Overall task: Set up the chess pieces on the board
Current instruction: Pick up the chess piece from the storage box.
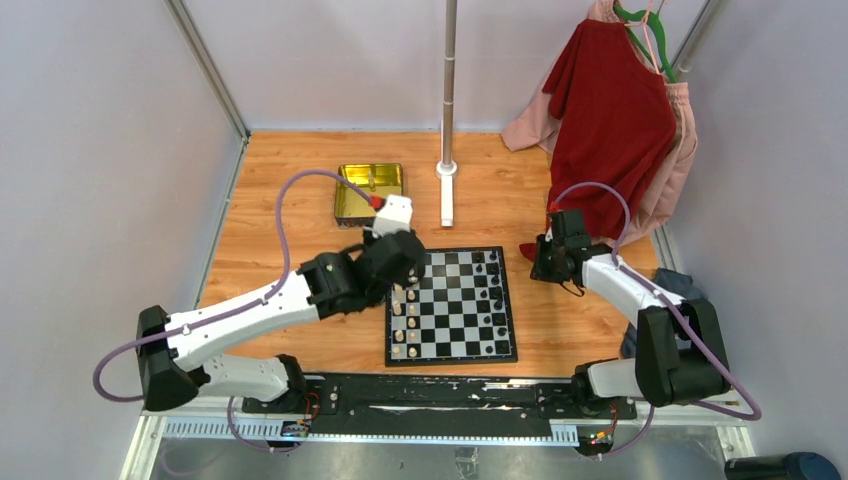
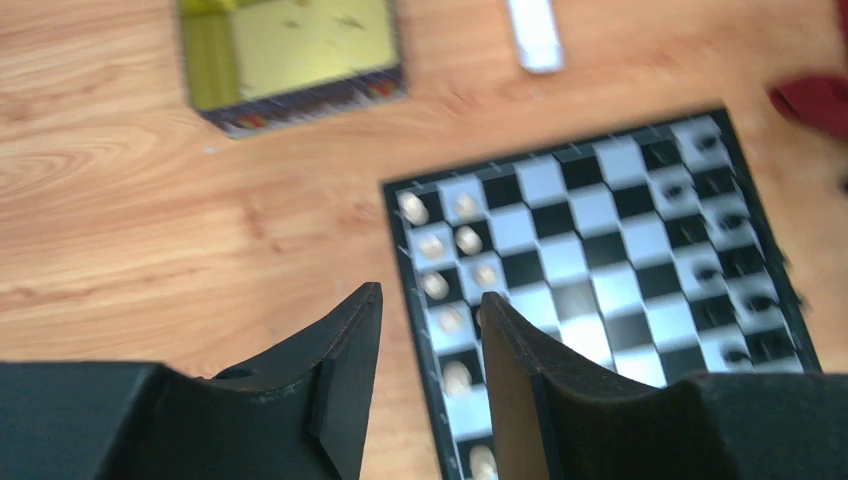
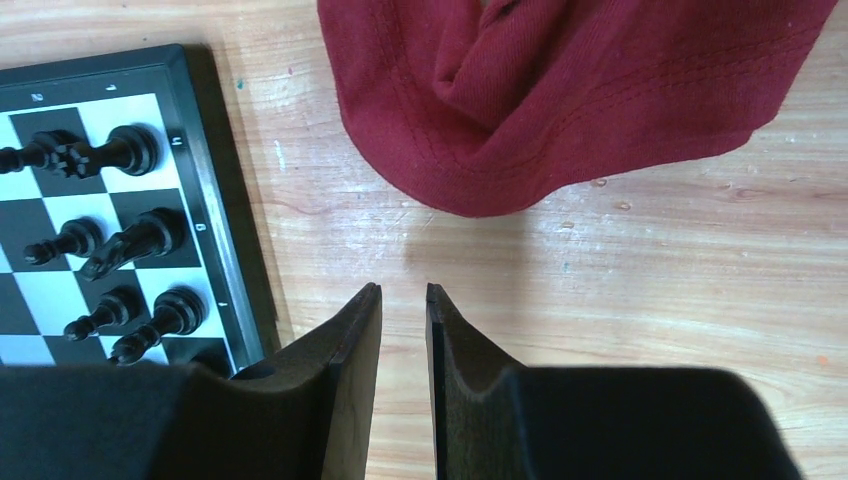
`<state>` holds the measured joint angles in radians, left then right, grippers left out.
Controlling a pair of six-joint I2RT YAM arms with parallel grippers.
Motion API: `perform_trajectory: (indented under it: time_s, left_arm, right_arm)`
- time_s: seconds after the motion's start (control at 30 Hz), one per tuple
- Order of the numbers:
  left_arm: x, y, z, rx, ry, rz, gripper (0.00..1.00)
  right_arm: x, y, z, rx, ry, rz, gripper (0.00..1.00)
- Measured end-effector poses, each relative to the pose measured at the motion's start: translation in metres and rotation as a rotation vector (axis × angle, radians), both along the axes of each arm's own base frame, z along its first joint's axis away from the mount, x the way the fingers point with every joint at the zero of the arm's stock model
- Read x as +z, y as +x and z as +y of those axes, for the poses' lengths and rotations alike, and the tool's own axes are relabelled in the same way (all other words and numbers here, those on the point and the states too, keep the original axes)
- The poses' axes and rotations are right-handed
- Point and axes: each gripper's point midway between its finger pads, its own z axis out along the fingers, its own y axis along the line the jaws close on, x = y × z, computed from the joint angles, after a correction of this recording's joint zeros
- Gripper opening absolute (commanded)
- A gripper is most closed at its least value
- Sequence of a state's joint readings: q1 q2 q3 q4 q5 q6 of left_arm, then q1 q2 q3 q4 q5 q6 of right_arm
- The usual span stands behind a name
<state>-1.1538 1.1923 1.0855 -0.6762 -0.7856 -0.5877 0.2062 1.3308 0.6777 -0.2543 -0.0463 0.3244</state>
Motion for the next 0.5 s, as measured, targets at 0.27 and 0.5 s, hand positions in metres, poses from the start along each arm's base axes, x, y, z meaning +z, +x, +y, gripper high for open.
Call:
perform_trajectory:
  time_s: [0.27,0.5]
  left_arm:
    - [-0.007,0.109,0.066,0.281,-0.048,-0.003,0.67]
    - [-0.042,0.184,0.063,0.329,-0.079,0.016,0.78]
  right_arm:
    - [0.016,0.002,0.003,0.008,0.024,-0.054,0.28]
    - [0.024,0.001,0.006,0.018,0.032,-0.08,0.28]
